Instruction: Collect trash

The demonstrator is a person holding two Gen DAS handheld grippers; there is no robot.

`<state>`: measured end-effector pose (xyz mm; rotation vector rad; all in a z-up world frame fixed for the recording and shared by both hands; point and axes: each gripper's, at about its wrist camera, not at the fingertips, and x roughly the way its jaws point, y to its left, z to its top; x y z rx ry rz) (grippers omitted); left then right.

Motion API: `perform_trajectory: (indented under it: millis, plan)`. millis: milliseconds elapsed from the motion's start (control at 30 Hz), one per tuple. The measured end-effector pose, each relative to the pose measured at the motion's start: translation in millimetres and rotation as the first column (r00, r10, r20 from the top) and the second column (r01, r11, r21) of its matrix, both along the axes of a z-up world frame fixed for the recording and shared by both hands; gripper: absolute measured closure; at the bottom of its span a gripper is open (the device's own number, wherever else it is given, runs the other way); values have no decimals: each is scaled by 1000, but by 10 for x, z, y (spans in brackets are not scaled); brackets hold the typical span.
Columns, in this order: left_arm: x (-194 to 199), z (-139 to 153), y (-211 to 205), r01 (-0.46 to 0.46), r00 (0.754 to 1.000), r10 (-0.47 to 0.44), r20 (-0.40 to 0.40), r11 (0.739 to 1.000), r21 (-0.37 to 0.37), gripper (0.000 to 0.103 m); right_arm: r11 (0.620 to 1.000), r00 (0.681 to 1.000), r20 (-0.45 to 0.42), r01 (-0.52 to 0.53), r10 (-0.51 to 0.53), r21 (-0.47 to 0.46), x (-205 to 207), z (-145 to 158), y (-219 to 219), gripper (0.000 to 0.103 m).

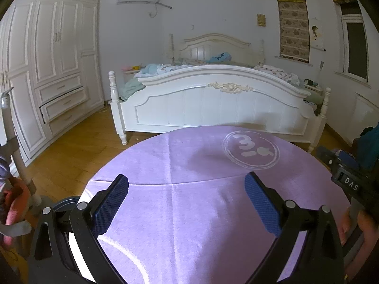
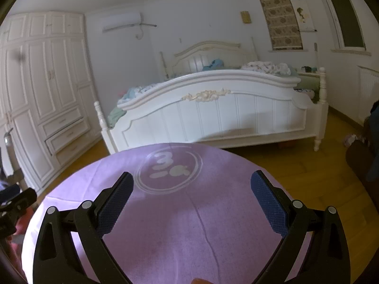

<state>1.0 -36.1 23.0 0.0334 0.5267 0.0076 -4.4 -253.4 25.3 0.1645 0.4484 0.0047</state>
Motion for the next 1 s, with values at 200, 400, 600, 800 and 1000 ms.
perform_trajectory:
  millis: [200,400,600,800,1000]
  plan:
    - [-15,19,6,-13,1000,13,-2,1000,5,6,1000,1000,1,-1,1,1,-11,-1,3,5]
    - [-20,9,34,-24,1000,24,3,1000,-9,6,1000,1000,2,-8,8,-8,11,-3,13,5]
    - [-5,-38,159,-44,998,47,35,994,-100,6,1000,1000,5,-13,13,-9,16,-8,6,5]
    - [24,-126,165,-35,999,37,33,997,-65,6,1000,1000,6,-14,14,-9,18,-8,5,5]
    - [11,-162,160,-9,999,11,32,998,-66,5,1000,1000,6,-14,14,-8,20,2,4,5]
